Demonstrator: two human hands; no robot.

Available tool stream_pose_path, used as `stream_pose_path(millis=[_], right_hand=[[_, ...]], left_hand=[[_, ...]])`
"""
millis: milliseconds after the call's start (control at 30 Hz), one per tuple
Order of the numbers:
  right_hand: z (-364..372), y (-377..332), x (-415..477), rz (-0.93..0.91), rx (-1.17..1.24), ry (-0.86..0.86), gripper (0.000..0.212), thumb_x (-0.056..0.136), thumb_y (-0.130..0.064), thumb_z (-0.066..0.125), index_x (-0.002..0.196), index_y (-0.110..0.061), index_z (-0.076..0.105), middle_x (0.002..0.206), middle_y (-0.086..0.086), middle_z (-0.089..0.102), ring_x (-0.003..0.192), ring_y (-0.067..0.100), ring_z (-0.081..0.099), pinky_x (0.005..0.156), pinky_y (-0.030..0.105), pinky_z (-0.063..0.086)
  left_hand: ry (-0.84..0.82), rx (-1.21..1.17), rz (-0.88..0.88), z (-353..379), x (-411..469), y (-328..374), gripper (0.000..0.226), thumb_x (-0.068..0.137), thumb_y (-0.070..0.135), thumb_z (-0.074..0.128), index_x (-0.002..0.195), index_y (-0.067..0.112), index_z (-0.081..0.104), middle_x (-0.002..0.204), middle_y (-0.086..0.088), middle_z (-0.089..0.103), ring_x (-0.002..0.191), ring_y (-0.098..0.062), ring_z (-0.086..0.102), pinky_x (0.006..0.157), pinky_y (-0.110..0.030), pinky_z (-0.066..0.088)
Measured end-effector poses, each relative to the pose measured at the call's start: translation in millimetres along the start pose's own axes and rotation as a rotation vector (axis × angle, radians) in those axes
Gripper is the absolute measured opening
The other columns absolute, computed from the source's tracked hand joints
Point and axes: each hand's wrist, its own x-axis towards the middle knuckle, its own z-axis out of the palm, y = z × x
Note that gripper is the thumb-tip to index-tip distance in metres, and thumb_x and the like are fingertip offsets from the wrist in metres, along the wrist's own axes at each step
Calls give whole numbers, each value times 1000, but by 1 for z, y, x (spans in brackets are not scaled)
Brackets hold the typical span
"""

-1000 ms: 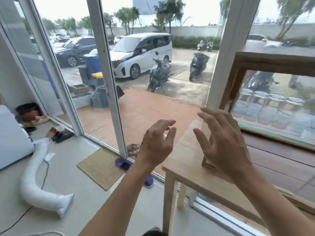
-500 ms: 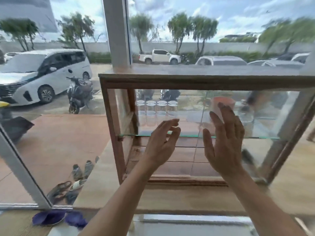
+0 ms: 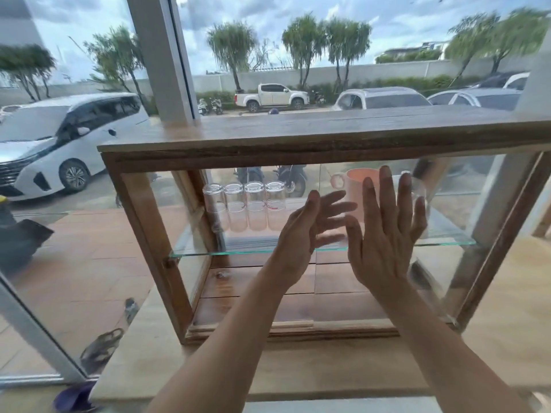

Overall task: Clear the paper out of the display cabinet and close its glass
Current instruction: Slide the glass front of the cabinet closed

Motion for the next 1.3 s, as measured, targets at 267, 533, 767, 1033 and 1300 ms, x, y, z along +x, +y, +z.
stream_pose_path(millis=[267, 533, 767, 1033, 1300], right_hand=[[4, 2, -1, -6, -38, 14, 59, 103, -38, 29, 157, -20, 15, 164, 2, 13, 156, 20, -1, 124, 44, 1], [3, 2, 0, 4, -50, 9, 59, 103, -43, 25, 157, -21, 14, 163, 4, 18, 156, 18, -2, 123, 45, 4], [2, 2, -1, -6, -30, 12, 59, 103, -40, 30, 157, -19, 18, 165, 2, 12, 156, 19, -1, 122, 44, 5], [1, 2, -2, -23, 11, -15, 61, 103, -38, 33, 158, -23, 12, 168, -8, -4, 156, 20, -1, 120, 51, 11], [-7, -4, 0, 20, 51, -63, 60, 103, -37, 33, 158, -20, 15, 167, 1, 8, 156, 19, -3, 120, 54, 12]], left_hand=[[-61, 109, 47, -4, -6, 2, 38, 104, 21, 42, 121, -5, 64, 113, -21, 71, 105, -35, 70, 92, -50, 57], [42, 195, 103, -31, -20, 11, 26, 102, 10, 47, 114, -2, 67, 113, -18, 75, 102, -32, 74, 84, -43, 61], [283, 161, 190, -92, -55, 29, 15, 100, 5, 47, 95, 6, 61, 92, -9, 80, 84, -32, 77, 71, -36, 60], [535, 238, 254, -133, -82, 43, 16, 99, 8, 51, 92, 5, 65, 83, -4, 78, 74, -24, 76, 66, -26, 56], [712, 434, 323, -133, -93, 45, 16, 97, 3, 54, 101, 14, 65, 79, 4, 74, 75, -10, 70, 73, -24, 56]])
